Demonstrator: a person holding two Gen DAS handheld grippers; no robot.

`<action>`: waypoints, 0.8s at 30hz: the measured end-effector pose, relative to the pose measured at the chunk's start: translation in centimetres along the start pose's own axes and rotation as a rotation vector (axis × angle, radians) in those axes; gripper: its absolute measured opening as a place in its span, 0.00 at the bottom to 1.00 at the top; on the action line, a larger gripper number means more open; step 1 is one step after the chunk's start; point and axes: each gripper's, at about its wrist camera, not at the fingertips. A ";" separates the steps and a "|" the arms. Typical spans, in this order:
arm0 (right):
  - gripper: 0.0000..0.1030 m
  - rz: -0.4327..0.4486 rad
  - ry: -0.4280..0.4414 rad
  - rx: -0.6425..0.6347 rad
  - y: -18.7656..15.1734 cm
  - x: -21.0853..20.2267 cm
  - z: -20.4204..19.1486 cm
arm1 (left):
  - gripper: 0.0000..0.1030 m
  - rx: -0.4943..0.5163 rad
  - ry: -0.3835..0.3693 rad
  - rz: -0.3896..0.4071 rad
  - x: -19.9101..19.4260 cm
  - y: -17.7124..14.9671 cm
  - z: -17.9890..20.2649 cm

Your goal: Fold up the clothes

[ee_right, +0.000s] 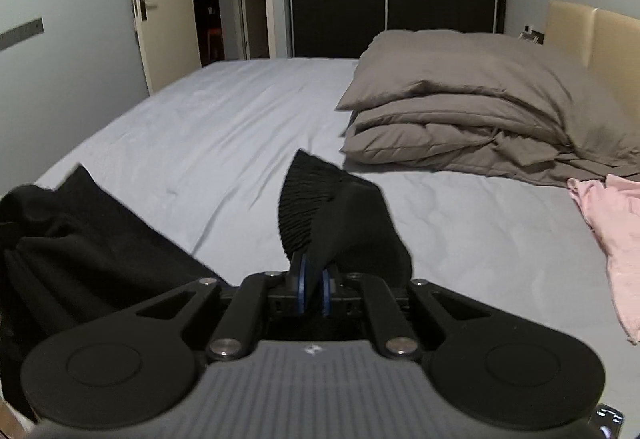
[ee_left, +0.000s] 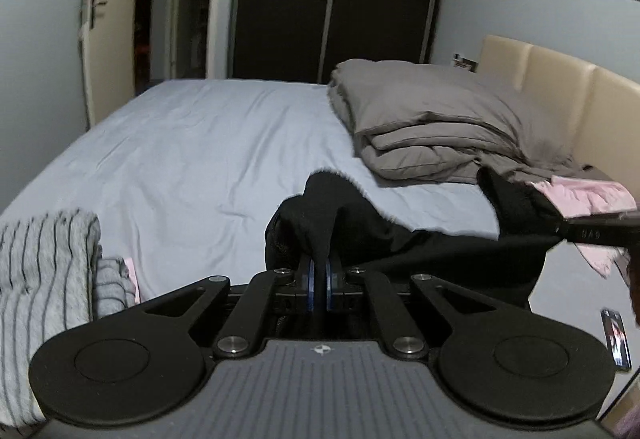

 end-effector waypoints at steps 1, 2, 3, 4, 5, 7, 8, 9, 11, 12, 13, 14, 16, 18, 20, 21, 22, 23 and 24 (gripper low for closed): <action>0.09 -0.010 0.010 0.009 -0.5 -0.4 0.4 | 0.03 0.008 -0.006 -0.012 -0.1 -0.2 0.1; 0.09 -0.021 0.020 0.018 -0.9 -0.9 0.7 | 0.03 0.022 -0.007 -0.037 0.0 -0.8 0.4; 0.09 -0.033 0.030 0.026 -1.5 -1.2 1.1 | 0.03 0.035 -0.009 -0.062 0.1 -1.3 0.6; 0.09 -0.057 0.036 0.029 -2.2 -1.3 1.3 | 0.03 0.050 -0.009 -0.094 0.5 -2.0 0.8; 0.09 -0.087 0.040 0.031 -3.2 -1.2 1.4 | 0.03 0.062 -0.013 -0.135 1.1 -2.8 1.0; 0.09 -0.148 0.049 0.035 -5.0 -1.0 1.6 | 0.03 0.084 -0.022 -0.214 2.2 -4.3 1.3; 0.09 -0.177 0.053 0.037 -5.9 -0.9 1.7 | 0.03 0.093 -0.031 -0.250 2.6 -5.0 1.5; 0.09 -0.207 0.057 0.040 -6.9 -0.7 1.9 | 0.03 0.102 -0.040 -0.285 3.0 -5.7 1.6; 0.09 -0.262 0.058 0.046 -8.9 -0.2 2.1 | 0.03 0.135 -0.055 -0.337 3.2 -6.8 2.2; 0.09 -0.290 0.059 0.050 -9.9 0.0 2.2 | 0.03 0.153 -0.062 -0.363 3.3 -7.3 2.4; 0.09 -0.315 0.058 0.058 -10.8 0.4 2.4 | 0.03 0.176 -0.064 -0.385 3.4 -7.9 2.8; 0.09 -0.341 0.057 0.066 -11.7 0.8 2.7 | 0.03 0.200 -0.067 -0.407 3.5 -8.5 3.2; 0.10 -0.397 0.060 0.080 -13.4 1.6 3.2 | 0.03 0.240 -0.077 -0.462 3.8 -10.0 3.8; 0.13 -0.454 0.067 0.095 -14.9 2.4 3.7 | 0.03 0.270 -0.087 -0.515 4.1 -11.5 4.2; 0.14 -0.482 0.073 0.112 -16.1 2.7 4.4 | 0.03 0.288 -0.103 -0.561 4.5 -12.8 4.4; 0.15 -0.494 0.076 0.114 -16.4 2.7 4.6 | 0.04 0.294 -0.114 -0.582 4.7 -13.3 4.5; 0.17 -0.504 0.077 0.114 -16.8 2.7 4.8 | 0.04 0.296 -0.121 -0.595 4.8 -13.7 4.5; 0.20 -0.506 0.071 0.109 -16.9 2.4 5.0 | 0.05 0.304 -0.122 -0.600 4.7 -13.8 4.5; 0.38 -0.507 0.062 0.102 -17.1 2.2 5.2 | 0.06 0.312 -0.123 -0.604 4.6 -13.8 4.6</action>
Point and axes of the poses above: each gripper's, at about its wrist camera, not at the fingertips, and x roughly the way its jaws point, z to its right, y to its top, and after that the axes turned 11 degrees about -z, right-handed
